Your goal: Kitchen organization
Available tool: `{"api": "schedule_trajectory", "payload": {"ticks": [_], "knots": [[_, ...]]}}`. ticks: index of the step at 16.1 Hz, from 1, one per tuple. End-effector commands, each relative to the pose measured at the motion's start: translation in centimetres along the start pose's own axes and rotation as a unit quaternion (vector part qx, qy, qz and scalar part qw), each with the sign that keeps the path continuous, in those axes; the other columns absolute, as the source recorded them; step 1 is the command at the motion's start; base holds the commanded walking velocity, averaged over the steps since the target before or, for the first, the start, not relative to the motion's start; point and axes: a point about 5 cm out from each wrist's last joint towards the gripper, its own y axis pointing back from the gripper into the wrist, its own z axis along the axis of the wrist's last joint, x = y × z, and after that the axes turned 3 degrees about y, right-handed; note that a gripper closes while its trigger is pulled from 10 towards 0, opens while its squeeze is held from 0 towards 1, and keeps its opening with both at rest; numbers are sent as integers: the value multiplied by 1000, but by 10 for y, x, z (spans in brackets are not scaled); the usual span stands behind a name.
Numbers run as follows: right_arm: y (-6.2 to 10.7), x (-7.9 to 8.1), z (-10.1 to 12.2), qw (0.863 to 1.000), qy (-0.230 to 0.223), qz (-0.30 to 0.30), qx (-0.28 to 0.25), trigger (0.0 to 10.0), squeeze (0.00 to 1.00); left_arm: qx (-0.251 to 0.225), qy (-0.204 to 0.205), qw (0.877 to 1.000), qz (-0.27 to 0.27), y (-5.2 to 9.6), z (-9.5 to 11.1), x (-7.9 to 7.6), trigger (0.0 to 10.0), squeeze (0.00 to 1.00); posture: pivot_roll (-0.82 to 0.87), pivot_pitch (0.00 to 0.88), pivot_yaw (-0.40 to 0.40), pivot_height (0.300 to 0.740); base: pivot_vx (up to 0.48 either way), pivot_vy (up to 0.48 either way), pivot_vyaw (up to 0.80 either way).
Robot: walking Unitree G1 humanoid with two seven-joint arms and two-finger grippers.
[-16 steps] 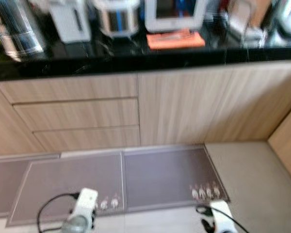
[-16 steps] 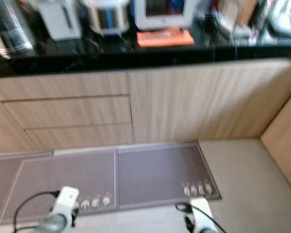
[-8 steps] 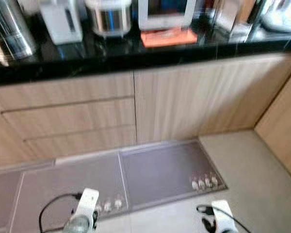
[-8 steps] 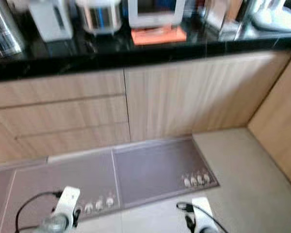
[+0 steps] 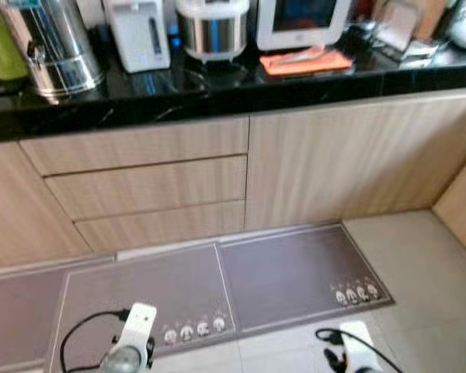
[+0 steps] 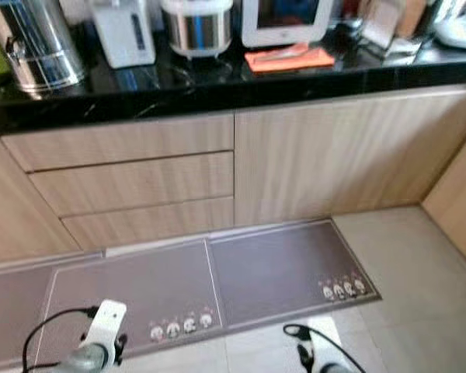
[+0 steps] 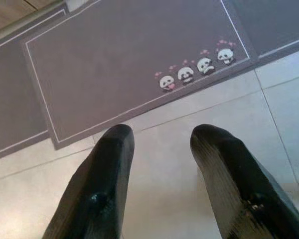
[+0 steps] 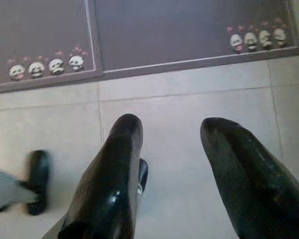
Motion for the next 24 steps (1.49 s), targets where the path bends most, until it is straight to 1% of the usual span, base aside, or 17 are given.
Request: {"api": "schedule_trajectory", "payload": {"ticks": [1, 7, 13, 14, 17, 18, 19, 20, 24], "knots": [[-2, 6, 6, 1000, -4, 8, -8, 10000, 0, 15, -5, 1000, 10, 1, -8, 8, 10000, 0, -130, 0, 13, 740, 0, 337, 0], [-2, 7, 3, 1000, -1, 10, -5, 10000, 0, 15, -9, 1000, 7, 2, -8, 8, 10000, 0, -128, 0, 17, 740, 0, 336, 0], [-2, 8, 5, 1000, 18, 10, -10, 10000, 0, 16, -11, 1000, 10, 2, -9, 11, 10000, 0, -112, 0, 15, 740, 0, 337, 0], [-2, 9, 5, 1000, 27, 12, -9, 10000, 0, 16, -12, 1000, 11, 2, -9, 12, 10000, 0, -107, 0, 14, 740, 0, 337, 800], [-2, 9, 4, 1000, 23, 13, -9, 10000, 0, 14, -11, 1000, 11, 2, -8, 11, 10000, 0, -102, 0, 10, 740, 0, 301, 800], [-2, 10, 4, 1000, 21, 13, -9, 10000, 0, 13, -12, 1000, 11, 2, -8, 10, 10000, 0, -97, 0, 11, 740, 0, 0, 800], [-2, 10, 4, 1000, 19, 13, -9, 10000, 0, 13, -12, 1000, 10, 2, -7, 10, 10000, 0, -96, 0, 12, 740, 0, 0, 0], [-2, 11, 4, 1000, 5, 13, -11, 10000, 0, 13, -14, 1000, 11, 1, -7, 10, 10000, 0, -96, 0, 14, 740, 0, 0, 0], [-3, 12, 5, 1000, 5, 12, -12, 10000, 0, 8, -10, 1000, 13, 1, -6, 12, 10000, 0, -93, 0, 17, 740, 0, 0, 0]]}}
